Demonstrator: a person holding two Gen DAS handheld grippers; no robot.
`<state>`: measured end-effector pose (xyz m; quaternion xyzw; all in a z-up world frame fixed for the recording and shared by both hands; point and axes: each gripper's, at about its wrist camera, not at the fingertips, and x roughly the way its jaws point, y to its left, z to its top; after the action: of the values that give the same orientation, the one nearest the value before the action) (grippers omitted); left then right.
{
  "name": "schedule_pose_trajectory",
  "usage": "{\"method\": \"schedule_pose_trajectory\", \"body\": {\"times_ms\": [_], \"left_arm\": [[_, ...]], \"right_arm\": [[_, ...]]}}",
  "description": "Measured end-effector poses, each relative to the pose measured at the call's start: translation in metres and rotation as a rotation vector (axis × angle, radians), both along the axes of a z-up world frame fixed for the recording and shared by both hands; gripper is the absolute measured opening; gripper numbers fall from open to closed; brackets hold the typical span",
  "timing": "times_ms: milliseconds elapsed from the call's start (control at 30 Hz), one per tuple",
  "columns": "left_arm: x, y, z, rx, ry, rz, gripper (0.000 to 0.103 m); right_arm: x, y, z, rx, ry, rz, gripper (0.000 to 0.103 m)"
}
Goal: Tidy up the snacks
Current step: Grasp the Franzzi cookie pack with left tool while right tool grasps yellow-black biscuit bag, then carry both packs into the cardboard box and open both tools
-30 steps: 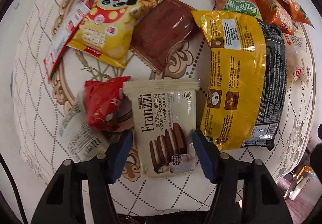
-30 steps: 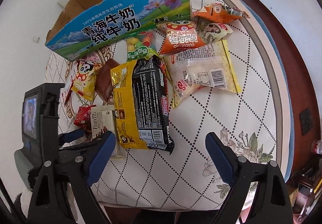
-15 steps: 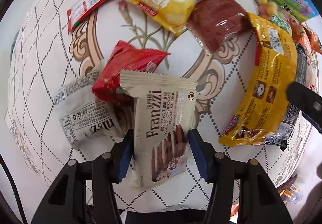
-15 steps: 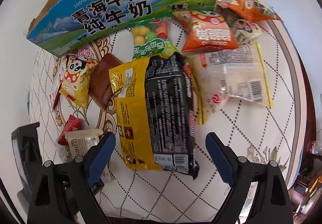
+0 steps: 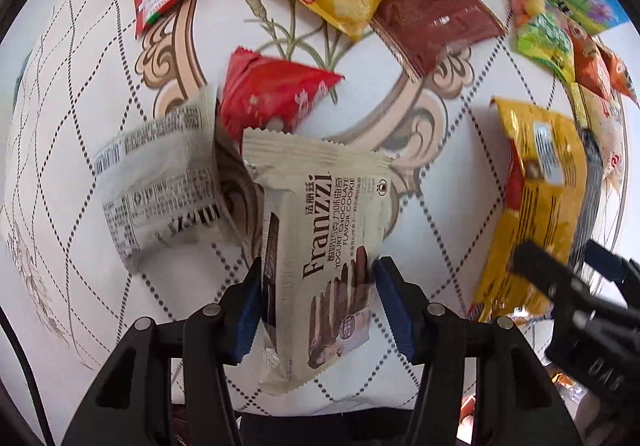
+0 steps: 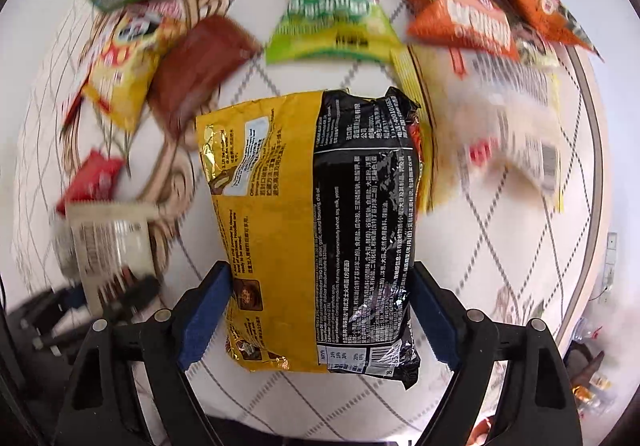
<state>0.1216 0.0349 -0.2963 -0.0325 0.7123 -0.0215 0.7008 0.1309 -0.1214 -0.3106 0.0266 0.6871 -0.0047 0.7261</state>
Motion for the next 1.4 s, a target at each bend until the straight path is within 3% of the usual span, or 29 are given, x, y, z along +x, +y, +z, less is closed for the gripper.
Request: {"method": "schedule_pose_trajectory", "body": {"times_ms": [167,367,633,767,967,1133,1400], "left_arm": [[-0.023,-0.011,-0.015,-0.003,0.036,-0.033,0.053],[-0.031,-0.02,-0.034,0.032,0.057,-0.082,0.058],[-0.048,-0.03,-0.027,0.029,-0.013,-0.136,0.054],[-0.055,-0.026,-0.025,0.019,-0.027,-0.153,0.054],[-0.06,-0.026,0.002,-0.001,-0.069,-0.17,0.053],[-0.063,-0.024,0.032,-0.016,-0.113,-0.15,0.053],[-0.041,-0.029,0.12,-0.1,-0.208,-0.097,0.053]], "right_arm": [[-0.038,-0.021,-0.006,0.031,0.061,-0.023,0.089],[-0.043,-0.038,-0.015,0.068,0.056,-0.107,0.093],[-0.056,-0.015,-0.026,-0.007,0.013,-0.163,0.092],[-0.067,0.019,-0.032,-0.043,-0.01,-0.183,0.089],[-0.079,0.04,-0.009,-0.041,-0.059,-0.174,0.088],[-0.088,0.038,0.012,0.043,-0.1,-0.184,0.088],[-0.069,0.026,0.085,0.201,-0.179,-0.085,0.088]]}}
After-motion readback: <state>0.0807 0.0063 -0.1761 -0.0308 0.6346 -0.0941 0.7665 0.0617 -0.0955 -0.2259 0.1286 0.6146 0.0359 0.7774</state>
